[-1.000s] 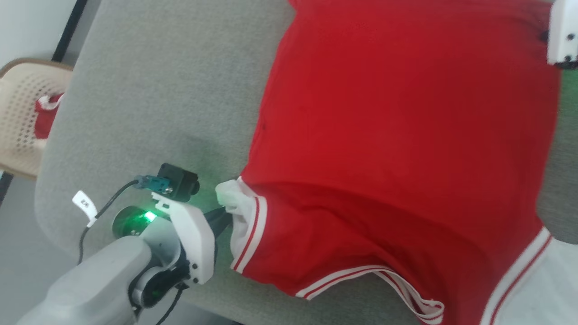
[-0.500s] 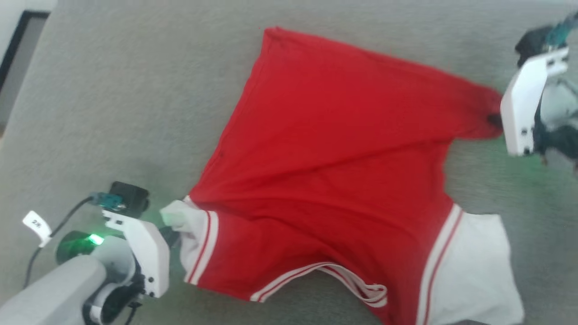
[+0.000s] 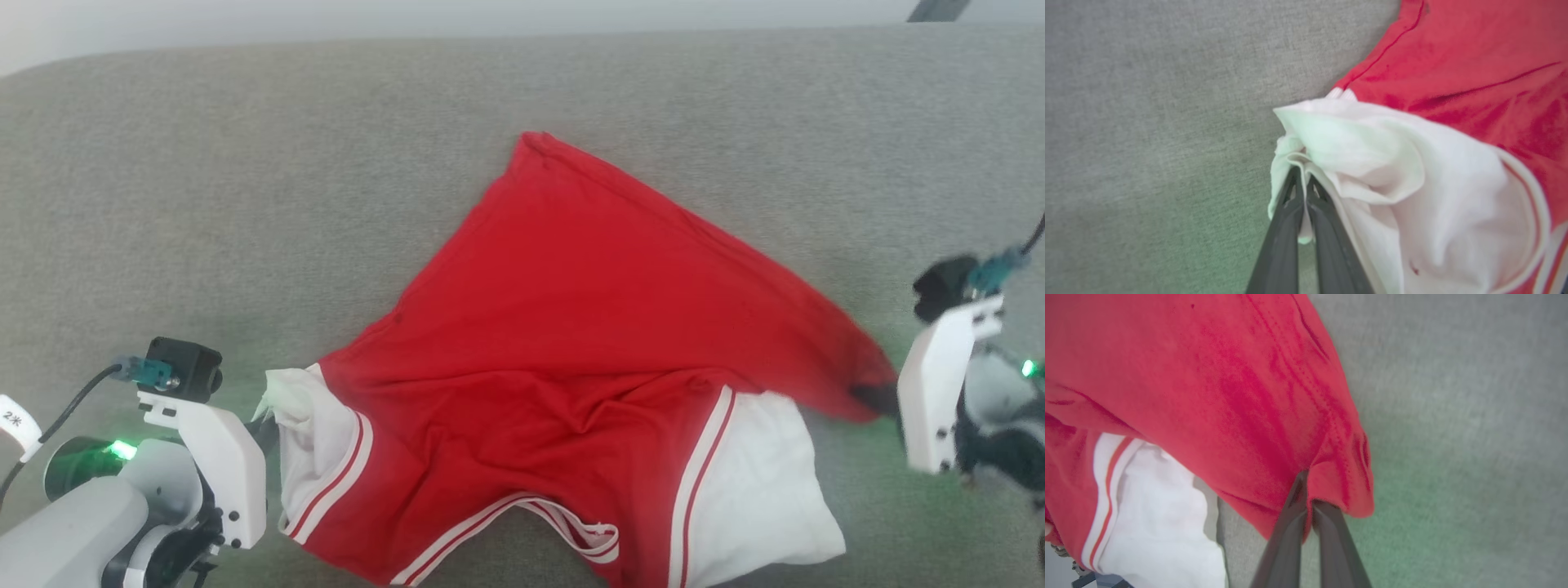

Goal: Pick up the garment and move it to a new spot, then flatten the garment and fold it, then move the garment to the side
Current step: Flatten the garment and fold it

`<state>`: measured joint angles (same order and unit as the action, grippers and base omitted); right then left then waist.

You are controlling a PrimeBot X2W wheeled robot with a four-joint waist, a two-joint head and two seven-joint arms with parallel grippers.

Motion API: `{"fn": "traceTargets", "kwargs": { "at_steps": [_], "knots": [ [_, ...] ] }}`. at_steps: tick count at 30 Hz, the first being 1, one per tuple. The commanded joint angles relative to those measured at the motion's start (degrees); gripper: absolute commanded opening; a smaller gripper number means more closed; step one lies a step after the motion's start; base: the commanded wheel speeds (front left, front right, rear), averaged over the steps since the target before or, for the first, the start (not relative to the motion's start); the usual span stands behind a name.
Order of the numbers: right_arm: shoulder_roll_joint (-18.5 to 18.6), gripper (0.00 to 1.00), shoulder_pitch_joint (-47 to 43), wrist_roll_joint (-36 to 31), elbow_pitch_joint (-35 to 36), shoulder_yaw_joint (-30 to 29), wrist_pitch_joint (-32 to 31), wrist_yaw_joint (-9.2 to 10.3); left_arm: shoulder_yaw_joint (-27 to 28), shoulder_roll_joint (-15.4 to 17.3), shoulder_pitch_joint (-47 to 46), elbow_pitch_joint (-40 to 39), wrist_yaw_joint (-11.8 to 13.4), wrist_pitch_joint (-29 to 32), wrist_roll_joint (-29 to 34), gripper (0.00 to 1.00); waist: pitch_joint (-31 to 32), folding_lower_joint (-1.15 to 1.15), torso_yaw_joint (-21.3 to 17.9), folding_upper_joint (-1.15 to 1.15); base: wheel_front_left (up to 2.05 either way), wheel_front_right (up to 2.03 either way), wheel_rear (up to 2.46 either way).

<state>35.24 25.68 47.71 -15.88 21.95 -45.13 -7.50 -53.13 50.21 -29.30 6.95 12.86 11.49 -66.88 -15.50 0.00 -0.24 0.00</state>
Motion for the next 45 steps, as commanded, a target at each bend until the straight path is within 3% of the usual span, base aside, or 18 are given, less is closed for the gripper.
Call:
{"fn": "traceTargets", "kwargs": {
  "at_steps": [1,10,11,13,14,27,32,38,45],
  "knots": [
    [-1.3,0.0,-2.4,-0.4,0.6,-0.8,0.2,0.02,0.2,0.3,1.0,-0.2,0.3,0.0,0.0,0.0,0.3,0.0,-0.7,0.0,0.0,0.0,0.0],
    [-8.8,0.0,-10.9,-6.4,-3.0,-6.6,1.1,0.06,0.1,0.6,1.3,0.1,-0.5,0.1,-0.6,0.0,0.4,0.0,-1.9,0.0,0.0,0.0,0.0],
    [-9.7,0.25,-10.8,-6.7,-3.1,-7.3,1.9,0.05,0.1,0.6,1.4,0.2,-0.5,0.1,-0.6,0.0,0.4,0.0,-1.9,0.0,0.0,0.0,0.0],
    [-10.7,0.66,-10.5,-7.2,-3.2,-8.2,2.2,0.05,0.1,0.6,1.6,0.3,-0.7,0.0,-0.7,0.0,0.7,0.0,-2.0,0.0,0.0,0.0,0.0],
    [-11.2,1.0,-10.3,-7.4,-2.9,-9.0,2.7,0.05,0.0,0.7,1.7,0.4,-0.7,0.0,-0.7,0.0,0.8,0.0,-2.0,0.0,0.0,0.0,0.0],
    [-12.1,1.0,-9.3,-11.6,13.7,-15.8,3.0,0.01,-0.1,0.1,3.2,0.2,0.3,-0.3,-1.6,0.0,2.6,0.0,-0.6,0.0,0.0,0.0,0.0],
    [-12.4,1.0,-6.5,-13.3,17.1,-15.3,2.6,0.0,-0.4,-0.7,2.3,0.0,0.4,-0.1,-1.1,0.0,2.1,0.0,0.9,0.0,0.0,0.0,0.0],
    [-12.6,1.0,2.0,-14.5,14.3,-12.1,4.2,0.0,-1.0,-2.8,0.4,0.3,0.0,0.4,-0.1,0.0,0.7,0.0,4.5,0.0,0.0,0.0,0.0],
    [-12.0,1.0,14.9,-14.2,2.6,-5.5,8.1,0.01,-2.3,-6.6,-2.7,1.5,-1.6,0.9,1.8,0.0,-2.1,0.0,10.2,0.0,0.0,0.0,0.0]
  ]
}}
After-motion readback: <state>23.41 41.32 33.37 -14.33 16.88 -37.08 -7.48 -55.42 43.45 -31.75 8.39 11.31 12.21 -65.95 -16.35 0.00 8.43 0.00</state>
